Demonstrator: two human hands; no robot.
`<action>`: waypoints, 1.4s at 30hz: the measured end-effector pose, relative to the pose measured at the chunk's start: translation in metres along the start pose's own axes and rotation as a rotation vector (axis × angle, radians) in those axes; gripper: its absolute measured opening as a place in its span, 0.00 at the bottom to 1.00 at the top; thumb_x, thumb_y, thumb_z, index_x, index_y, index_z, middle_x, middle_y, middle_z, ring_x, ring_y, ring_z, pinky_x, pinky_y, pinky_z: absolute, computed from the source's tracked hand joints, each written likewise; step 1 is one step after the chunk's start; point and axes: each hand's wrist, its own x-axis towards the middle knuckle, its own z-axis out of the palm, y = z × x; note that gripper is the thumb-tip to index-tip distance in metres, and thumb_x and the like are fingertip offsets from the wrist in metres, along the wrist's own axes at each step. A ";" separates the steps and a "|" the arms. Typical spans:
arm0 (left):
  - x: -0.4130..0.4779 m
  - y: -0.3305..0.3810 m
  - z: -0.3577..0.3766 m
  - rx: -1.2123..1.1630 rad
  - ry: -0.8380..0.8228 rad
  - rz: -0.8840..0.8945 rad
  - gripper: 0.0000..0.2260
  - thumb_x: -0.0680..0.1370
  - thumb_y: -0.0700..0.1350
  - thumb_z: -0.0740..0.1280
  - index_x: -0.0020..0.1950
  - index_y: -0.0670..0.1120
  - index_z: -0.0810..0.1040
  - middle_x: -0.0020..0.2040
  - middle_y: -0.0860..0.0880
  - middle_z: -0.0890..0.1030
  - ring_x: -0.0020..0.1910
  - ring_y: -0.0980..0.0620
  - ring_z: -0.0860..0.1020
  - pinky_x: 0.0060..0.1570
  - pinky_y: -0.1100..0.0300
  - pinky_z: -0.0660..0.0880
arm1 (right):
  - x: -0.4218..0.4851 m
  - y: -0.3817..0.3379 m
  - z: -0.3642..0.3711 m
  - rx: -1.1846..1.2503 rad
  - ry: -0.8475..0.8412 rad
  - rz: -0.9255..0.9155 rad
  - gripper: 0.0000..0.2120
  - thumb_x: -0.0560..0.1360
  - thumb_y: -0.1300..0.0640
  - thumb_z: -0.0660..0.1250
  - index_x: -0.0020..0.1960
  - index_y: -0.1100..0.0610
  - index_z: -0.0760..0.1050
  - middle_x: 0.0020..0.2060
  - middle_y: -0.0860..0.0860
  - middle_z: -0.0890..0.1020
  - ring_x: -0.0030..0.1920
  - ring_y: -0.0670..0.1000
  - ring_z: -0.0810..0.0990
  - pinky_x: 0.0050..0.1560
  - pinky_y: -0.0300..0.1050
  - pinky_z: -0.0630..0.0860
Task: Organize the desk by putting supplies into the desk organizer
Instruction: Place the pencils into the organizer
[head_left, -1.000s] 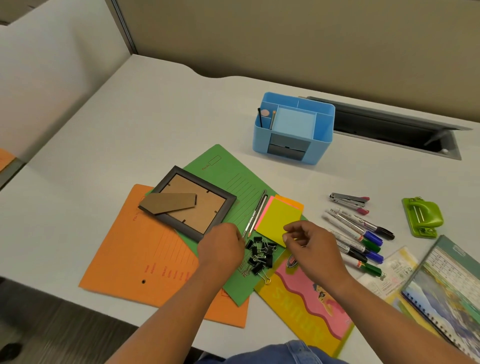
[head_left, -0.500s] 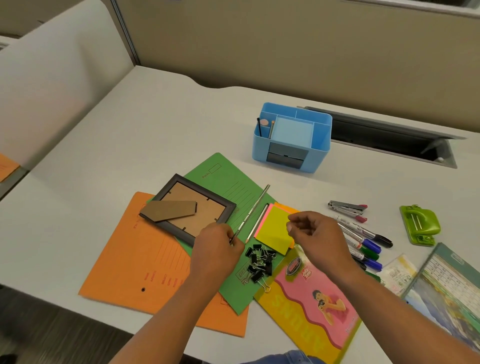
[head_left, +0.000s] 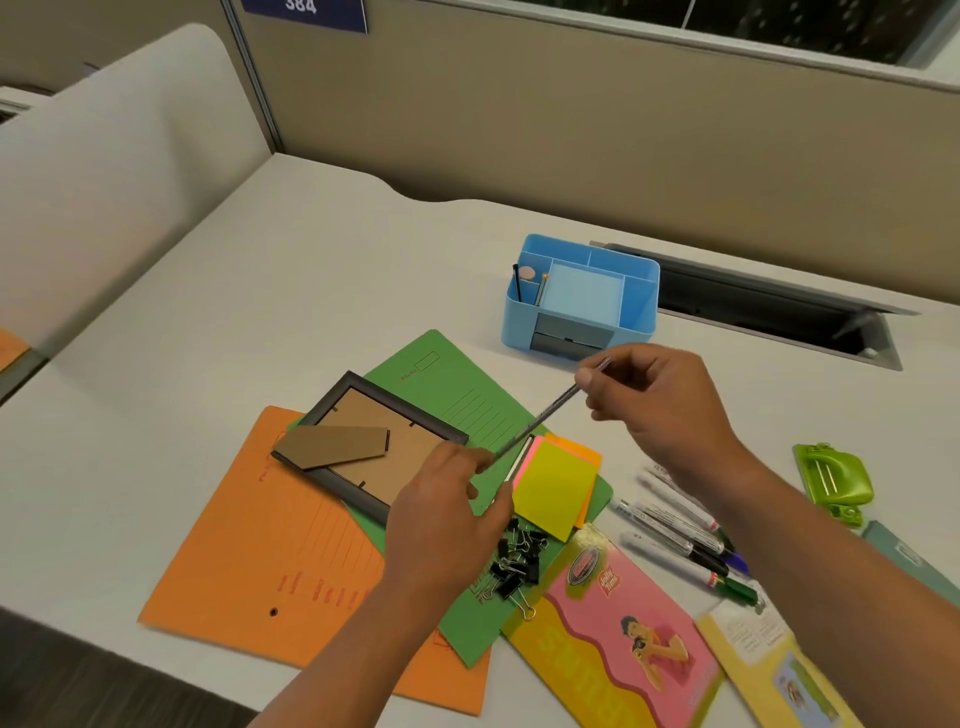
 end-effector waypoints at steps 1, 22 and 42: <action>0.001 -0.002 0.000 0.016 0.003 -0.004 0.15 0.75 0.56 0.69 0.59 0.52 0.78 0.49 0.60 0.74 0.38 0.64 0.72 0.38 0.64 0.73 | 0.004 -0.006 -0.003 -0.039 0.014 -0.051 0.03 0.73 0.59 0.73 0.46 0.54 0.83 0.36 0.51 0.84 0.37 0.48 0.82 0.40 0.41 0.81; 0.004 -0.030 0.021 0.121 -0.226 -0.148 0.17 0.76 0.62 0.63 0.62 0.56 0.75 0.50 0.64 0.71 0.48 0.62 0.72 0.46 0.65 0.72 | 0.144 -0.038 0.023 -0.631 0.086 -0.485 0.04 0.73 0.55 0.71 0.47 0.53 0.83 0.37 0.42 0.81 0.43 0.44 0.79 0.52 0.41 0.75; 0.021 -0.024 0.026 0.144 -0.243 -0.135 0.10 0.78 0.55 0.64 0.57 0.55 0.78 0.50 0.59 0.78 0.42 0.62 0.73 0.42 0.65 0.70 | 0.129 0.008 0.006 -0.598 0.221 -0.267 0.14 0.72 0.59 0.70 0.56 0.50 0.78 0.53 0.45 0.81 0.55 0.47 0.78 0.57 0.41 0.73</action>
